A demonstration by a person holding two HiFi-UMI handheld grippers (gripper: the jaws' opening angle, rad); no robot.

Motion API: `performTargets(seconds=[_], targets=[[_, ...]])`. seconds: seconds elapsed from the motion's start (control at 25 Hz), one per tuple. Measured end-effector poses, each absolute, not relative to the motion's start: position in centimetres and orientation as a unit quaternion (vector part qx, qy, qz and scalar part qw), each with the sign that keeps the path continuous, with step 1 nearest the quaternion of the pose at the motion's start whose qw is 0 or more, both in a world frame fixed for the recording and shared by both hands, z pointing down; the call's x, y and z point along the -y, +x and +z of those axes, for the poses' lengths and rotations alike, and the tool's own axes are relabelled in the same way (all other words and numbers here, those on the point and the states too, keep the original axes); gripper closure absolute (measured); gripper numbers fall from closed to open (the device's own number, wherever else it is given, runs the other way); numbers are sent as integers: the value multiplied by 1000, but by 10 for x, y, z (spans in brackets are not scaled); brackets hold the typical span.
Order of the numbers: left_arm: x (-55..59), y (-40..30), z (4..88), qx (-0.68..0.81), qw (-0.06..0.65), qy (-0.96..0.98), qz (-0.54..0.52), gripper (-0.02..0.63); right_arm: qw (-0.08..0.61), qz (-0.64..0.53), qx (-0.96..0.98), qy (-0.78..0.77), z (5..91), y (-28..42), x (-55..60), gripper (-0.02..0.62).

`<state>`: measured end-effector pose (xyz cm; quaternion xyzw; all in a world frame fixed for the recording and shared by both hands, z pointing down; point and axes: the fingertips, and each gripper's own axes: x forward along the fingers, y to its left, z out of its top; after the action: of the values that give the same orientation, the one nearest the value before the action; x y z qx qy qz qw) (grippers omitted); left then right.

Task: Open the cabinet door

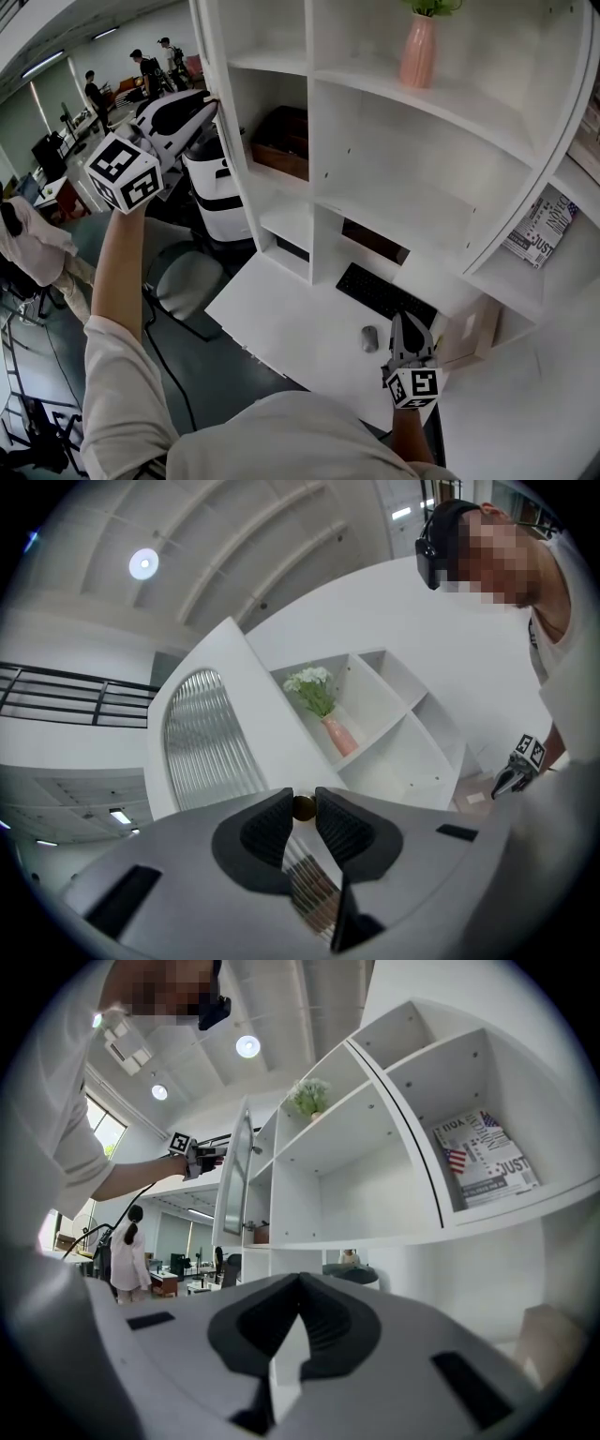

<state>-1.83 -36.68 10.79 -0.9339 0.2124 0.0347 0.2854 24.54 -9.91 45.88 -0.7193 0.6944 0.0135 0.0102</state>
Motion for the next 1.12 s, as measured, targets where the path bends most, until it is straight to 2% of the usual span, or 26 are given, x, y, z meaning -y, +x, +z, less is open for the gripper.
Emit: performTargets(seconds=[1.12], targets=[[376,-112,109,-159,258,-952,43,522,-7,21,-718,-696,452,200,139,592]])
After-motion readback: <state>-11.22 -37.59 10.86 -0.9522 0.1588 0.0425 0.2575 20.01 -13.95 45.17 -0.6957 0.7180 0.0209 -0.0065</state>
